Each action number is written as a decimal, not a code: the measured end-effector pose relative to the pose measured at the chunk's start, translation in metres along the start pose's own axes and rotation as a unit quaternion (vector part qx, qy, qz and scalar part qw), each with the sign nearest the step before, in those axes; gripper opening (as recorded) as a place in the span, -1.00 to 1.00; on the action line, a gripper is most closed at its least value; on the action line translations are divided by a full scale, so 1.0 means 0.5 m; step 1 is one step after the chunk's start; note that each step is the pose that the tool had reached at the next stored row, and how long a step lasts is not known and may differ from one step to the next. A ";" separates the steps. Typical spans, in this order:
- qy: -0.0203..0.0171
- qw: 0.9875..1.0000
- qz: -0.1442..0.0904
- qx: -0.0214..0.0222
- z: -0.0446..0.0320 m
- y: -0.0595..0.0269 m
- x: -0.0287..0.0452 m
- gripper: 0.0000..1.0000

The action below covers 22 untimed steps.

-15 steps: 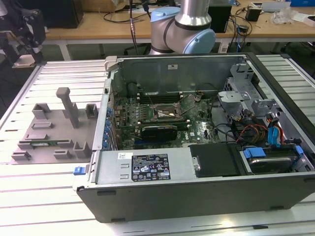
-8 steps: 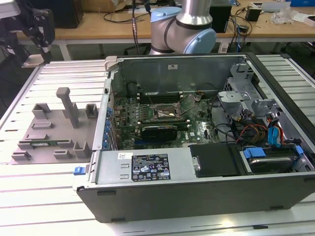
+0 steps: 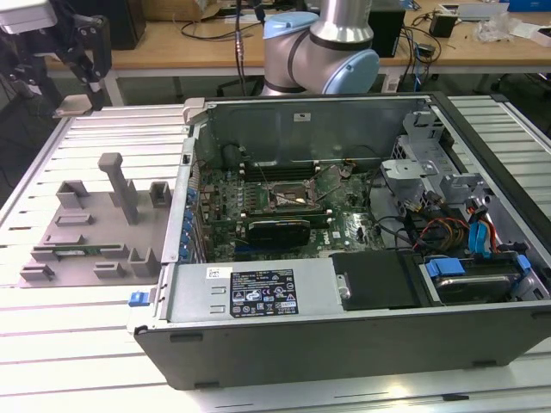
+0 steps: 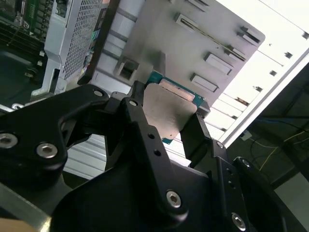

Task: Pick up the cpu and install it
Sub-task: 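Pick up the cpu and move it towards the insertion slot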

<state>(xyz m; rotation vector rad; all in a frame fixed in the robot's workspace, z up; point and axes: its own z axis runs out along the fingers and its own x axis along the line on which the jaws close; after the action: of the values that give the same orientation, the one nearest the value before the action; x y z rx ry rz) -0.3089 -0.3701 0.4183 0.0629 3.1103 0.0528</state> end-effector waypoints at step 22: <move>0.000 1.000 0.000 0.000 0.002 0.002 -0.070 0.09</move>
<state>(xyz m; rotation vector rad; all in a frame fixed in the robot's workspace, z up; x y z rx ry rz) -0.2739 -0.3707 0.4183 0.0629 3.1104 0.0528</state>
